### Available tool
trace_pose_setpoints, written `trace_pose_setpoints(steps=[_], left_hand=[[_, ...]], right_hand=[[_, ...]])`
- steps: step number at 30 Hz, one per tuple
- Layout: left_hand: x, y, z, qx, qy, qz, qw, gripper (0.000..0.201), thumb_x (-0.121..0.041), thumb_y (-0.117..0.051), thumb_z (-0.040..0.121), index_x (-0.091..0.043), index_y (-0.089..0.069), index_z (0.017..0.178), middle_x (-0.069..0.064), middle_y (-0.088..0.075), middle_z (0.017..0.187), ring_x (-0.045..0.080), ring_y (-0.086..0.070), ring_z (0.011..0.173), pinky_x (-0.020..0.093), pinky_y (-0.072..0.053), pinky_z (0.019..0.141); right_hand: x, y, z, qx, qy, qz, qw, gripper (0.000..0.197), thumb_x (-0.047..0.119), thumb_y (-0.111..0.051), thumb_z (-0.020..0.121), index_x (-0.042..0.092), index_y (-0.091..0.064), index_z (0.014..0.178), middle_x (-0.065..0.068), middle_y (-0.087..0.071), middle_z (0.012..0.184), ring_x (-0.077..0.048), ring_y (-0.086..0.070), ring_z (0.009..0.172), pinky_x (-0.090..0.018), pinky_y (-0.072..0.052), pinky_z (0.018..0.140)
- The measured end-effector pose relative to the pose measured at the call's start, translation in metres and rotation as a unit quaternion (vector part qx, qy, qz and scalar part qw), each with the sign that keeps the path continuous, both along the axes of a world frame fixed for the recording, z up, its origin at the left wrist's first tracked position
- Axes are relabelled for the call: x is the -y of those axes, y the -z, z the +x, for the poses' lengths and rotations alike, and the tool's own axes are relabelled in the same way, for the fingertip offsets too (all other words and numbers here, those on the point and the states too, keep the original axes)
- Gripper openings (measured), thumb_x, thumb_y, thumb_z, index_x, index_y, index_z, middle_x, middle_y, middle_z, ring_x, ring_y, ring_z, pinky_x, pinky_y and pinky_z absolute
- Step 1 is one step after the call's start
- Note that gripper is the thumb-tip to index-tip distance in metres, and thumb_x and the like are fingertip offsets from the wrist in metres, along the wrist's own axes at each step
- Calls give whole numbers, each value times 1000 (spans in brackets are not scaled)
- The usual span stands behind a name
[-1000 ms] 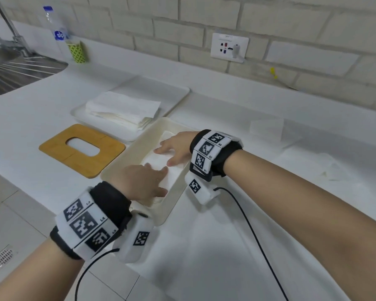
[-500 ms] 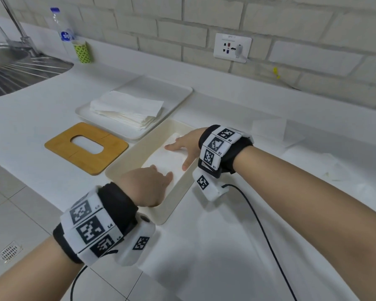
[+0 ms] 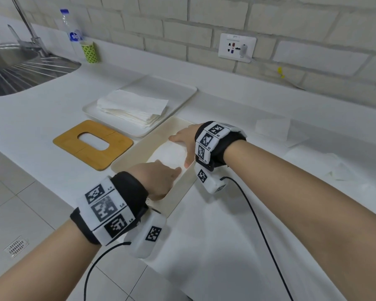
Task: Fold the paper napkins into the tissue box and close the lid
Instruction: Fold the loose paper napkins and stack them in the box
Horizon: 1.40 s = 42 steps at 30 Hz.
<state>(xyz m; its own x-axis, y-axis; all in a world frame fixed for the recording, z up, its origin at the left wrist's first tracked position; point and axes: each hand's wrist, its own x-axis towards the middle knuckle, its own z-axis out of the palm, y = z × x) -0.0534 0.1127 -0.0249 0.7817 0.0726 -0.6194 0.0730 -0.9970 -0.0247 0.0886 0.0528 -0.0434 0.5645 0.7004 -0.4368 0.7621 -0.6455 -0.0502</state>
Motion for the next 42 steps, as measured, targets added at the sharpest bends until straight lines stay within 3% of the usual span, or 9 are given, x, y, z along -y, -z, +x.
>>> trace_pose_setpoints(steps=[4,6,9,15,18,21,31,35,42], left_hand=[[-2,-9,-8,20,-27,-53,998,71,1,-33,91,-45,-27,144,17,-17,155,25,-54,112,22,-46,80],[-5,-8,-10,46,-41,-73,995,64,0,-36,91,-40,-37,141,13,-26,154,21,-56,106,14,-41,67],[-3,-2,-12,52,-65,-76,994,52,-4,-35,96,-22,-35,146,11,-32,152,23,-55,116,20,-40,82],[-3,-9,-12,60,-68,-87,992,48,-10,-37,95,-35,-52,132,3,-34,151,9,-57,88,6,-36,61],[-4,-11,-8,92,-86,-96,987,26,-21,-41,95,-40,-58,94,-8,-60,114,7,-52,85,16,-33,65],[-2,-5,-7,100,-105,-100,984,25,-15,-44,93,-35,-43,79,-12,-46,80,6,-42,72,18,-29,57],[16,-42,-35,222,-169,-148,949,28,-29,-40,99,-34,-52,124,-14,-54,96,13,-55,84,16,-36,58],[51,-53,-46,326,-114,-286,894,28,-43,-45,91,-40,-58,115,-18,-61,113,6,-58,105,30,-47,88],[135,-4,1,317,34,-396,861,26,-27,-52,94,-27,-58,119,-11,-60,120,8,-58,104,32,-47,91]], right_hand=[[9,-7,1,21,-30,13,999,75,36,-73,76,10,-36,136,-9,-45,134,-26,-48,115,-34,-40,96],[16,-12,1,3,-29,31,999,67,28,-76,74,12,-42,129,-9,-45,129,-21,-45,102,-30,-38,88],[19,-11,-2,-1,-28,45,999,53,19,-75,75,14,-49,121,-6,-49,124,-20,-47,101,-28,-37,82],[18,-12,-9,30,-32,30,999,49,15,-64,85,15,-46,131,-6,-52,129,-25,-50,113,-28,-39,86],[18,-13,-16,39,-12,52,998,47,6,-56,88,6,-48,134,-12,-50,136,-29,-49,122,-33,-42,98],[18,-12,-24,51,18,84,995,35,3,-57,85,4,-58,121,-14,-58,123,-30,-58,109,-37,-48,94],[62,-23,-26,19,23,192,981,40,29,-42,97,19,-47,135,2,-35,148,-18,-30,135,-35,-26,111],[129,-30,-45,43,88,310,946,36,30,-50,94,19,-53,128,2,-45,136,-15,-39,127,-33,-31,106],[274,-2,-79,44,341,103,933,43,36,-53,91,16,-46,128,-5,-41,132,-21,-39,121,-32,-37,98]])
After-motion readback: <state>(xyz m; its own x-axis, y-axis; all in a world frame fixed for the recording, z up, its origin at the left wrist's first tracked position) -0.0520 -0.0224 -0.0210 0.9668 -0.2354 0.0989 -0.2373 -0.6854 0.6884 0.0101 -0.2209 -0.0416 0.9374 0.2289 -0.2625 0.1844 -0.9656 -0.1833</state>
